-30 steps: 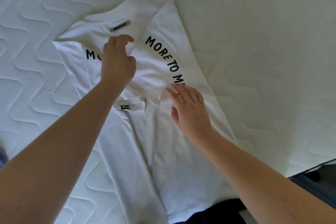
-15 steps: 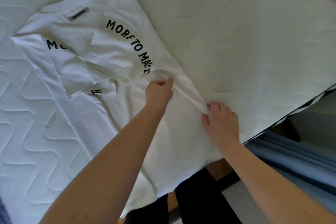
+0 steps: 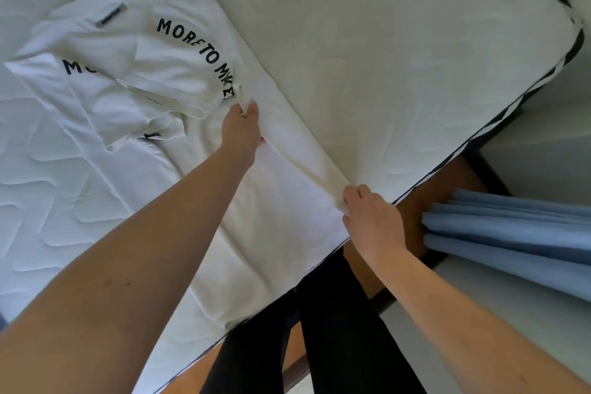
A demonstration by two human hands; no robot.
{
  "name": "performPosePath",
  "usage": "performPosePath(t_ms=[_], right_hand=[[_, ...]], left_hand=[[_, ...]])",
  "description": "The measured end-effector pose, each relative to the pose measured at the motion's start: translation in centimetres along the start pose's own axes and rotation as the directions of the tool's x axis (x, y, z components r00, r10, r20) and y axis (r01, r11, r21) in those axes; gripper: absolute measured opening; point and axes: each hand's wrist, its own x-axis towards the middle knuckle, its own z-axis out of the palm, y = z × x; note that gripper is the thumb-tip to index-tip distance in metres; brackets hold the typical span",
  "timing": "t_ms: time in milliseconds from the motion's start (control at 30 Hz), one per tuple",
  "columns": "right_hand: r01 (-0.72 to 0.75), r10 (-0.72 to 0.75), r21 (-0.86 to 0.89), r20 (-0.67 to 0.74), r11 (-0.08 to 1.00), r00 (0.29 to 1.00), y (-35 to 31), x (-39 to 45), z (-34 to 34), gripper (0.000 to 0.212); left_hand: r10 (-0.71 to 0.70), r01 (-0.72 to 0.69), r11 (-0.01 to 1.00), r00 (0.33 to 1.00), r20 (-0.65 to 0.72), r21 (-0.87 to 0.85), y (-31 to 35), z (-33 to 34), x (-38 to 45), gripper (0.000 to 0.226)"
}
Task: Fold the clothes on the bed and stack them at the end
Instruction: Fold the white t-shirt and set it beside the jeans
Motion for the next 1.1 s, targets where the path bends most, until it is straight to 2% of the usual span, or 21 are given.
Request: performPosePath(t_ms=[67,133,200,267,333,400,500,600,667,767,900,933,1000,1100], right_hand=[[0.017,-0.017,0.007,0.038,1.000,0.999,-1.2,-1.3,0.6,0.041],[0.045,-0.046,0.015,0.083,0.999,0.995,-2.4,-2.4,1.6,0.051],[0.065,-0.067,0.022,0.111,0.998,0.992,-2.9,-3.0,2.6,0.058],[0.070,-0.075,0.047,0.123,0.996,0.990,-2.9,-3.3,3.5,0.062],[0.099,-0.105,0.055,0.127,0.994,0.986,-2.7,-3.8,4.3,0.062],[0.150,-0.154,0.045,0.115,0.988,0.981,-2.1,-4.3,4.7,0.058],[0.197,-0.197,0.054,-0.004,0.979,0.980,-0.9,-4.6,4.5,0.040],[0.114,-0.079,0.258,-0.141,0.959,0.987,0.2,-3.9,4.0,0.030],[0.003,0.049,0.355,-0.137,0.935,0.989,0.7,-2.6,3.7,0.035],[-0.127,0.140,0.450,0.004,0.884,0.990,1.4,0.2,3.2,0.041],[-0.313,0.193,0.640,0.252,0.702,0.948,2.3,2.9,2.0,0.041],[-0.332,0.171,0.617,0.306,0.714,0.937,2.5,3.3,1.8,0.044],[-0.307,0.109,0.507,0.383,0.806,0.918,2.5,3.8,1.5,0.046],[-0.286,0.103,0.439,0.394,0.852,0.913,2.4,4.0,1.4,0.038]], left_hand=[[-0.046,0.046,0.999,0.999,0.013,-0.015,-0.7,-0.8,-0.4,0.015],[-0.121,0.123,0.992,0.989,0.086,-0.015,-1.7,-1.3,-1.2,0.015],[-0.144,0.134,0.987,0.981,0.129,0.086,-2.8,-1.4,-1.7,0.020],[-0.130,0.112,0.979,0.987,0.097,0.171,-3.8,-1.3,-2.3,0.010],[-0.065,0.055,0.978,0.997,0.041,0.203,-4.7,-1.1,-2.9,0.003],[0.028,-0.028,0.971,1.000,0.003,0.237,-5.7,-1.1,-3.4,0.010],[0.023,-0.024,0.985,1.000,0.007,0.171,-7.2,-1.4,-4.6,0.015],[-0.014,0.010,0.987,1.000,0.026,0.163,-7.8,-1.3,-5.3,0.013],[-0.058,0.047,0.988,0.996,0.071,0.150,-7.5,-0.9,-5.7,0.016],[-0.129,0.109,0.986,0.978,0.163,0.125,-7.7,0.0,-6.5,0.013],[-0.130,0.117,0.988,0.983,0.131,0.096,-8.3,0.6,-7.5,0.008],[-0.120,0.109,0.989,0.987,0.111,0.102,-8.6,0.5,-7.6,0.009],[-0.096,0.086,0.983,0.994,0.056,0.161,-9.2,0.0,-8.0,0.015],[-0.085,0.073,0.980,0.995,0.057,0.186,-9.8,-0.4,-8.9,0.019]])
